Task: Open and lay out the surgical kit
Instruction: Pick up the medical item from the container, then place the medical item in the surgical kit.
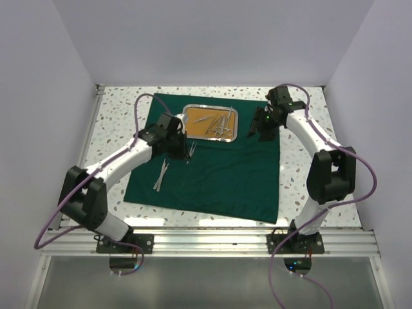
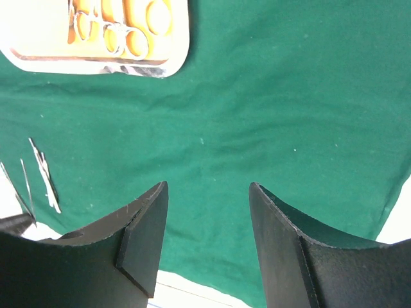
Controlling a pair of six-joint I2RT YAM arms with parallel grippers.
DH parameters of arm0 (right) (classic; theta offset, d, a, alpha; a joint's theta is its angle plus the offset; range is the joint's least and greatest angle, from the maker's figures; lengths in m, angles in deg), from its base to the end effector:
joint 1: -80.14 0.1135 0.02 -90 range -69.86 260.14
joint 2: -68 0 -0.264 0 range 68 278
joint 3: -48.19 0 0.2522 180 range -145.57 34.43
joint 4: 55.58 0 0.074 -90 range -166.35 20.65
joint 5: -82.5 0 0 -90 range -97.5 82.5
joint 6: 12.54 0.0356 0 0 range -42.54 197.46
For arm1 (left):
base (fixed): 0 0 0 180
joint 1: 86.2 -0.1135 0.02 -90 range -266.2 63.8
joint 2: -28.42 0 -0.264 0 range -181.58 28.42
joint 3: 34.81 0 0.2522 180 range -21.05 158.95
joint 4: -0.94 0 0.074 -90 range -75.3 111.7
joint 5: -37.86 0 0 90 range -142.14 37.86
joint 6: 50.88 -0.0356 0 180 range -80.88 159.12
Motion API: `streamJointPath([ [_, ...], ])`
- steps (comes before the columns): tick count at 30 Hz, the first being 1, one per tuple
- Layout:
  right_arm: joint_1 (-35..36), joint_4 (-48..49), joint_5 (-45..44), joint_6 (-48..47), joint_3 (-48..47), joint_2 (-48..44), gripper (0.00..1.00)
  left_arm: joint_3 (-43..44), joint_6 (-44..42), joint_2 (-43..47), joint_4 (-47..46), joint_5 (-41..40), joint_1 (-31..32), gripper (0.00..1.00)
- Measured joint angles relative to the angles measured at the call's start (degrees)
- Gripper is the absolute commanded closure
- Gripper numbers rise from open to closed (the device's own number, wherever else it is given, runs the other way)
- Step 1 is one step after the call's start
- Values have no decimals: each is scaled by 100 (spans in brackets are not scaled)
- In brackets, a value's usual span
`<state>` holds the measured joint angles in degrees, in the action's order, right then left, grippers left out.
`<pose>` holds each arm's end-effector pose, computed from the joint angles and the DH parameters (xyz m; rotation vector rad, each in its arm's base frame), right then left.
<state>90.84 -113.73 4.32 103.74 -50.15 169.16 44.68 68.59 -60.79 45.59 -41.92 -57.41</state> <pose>0.3679 0.0769 0.2649 0.2926 2.6698 0.4840 0.2848 -0.1637 0.2463 0.0596 2.6163 -0.6135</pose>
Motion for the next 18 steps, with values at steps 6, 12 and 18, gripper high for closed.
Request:
streamJointPath([
  [6,9,177,120,94,269,-221,44,-1060,1095,861,-365,-1008,772,100],
  [12,17,293,153,205,673,-688,44,-1316,2273,476,-509,-1954,1932,100],
  [18,17,306,293,291,861,-1189,44,-1123,2927,-308,-459,-2605,2144,55],
])
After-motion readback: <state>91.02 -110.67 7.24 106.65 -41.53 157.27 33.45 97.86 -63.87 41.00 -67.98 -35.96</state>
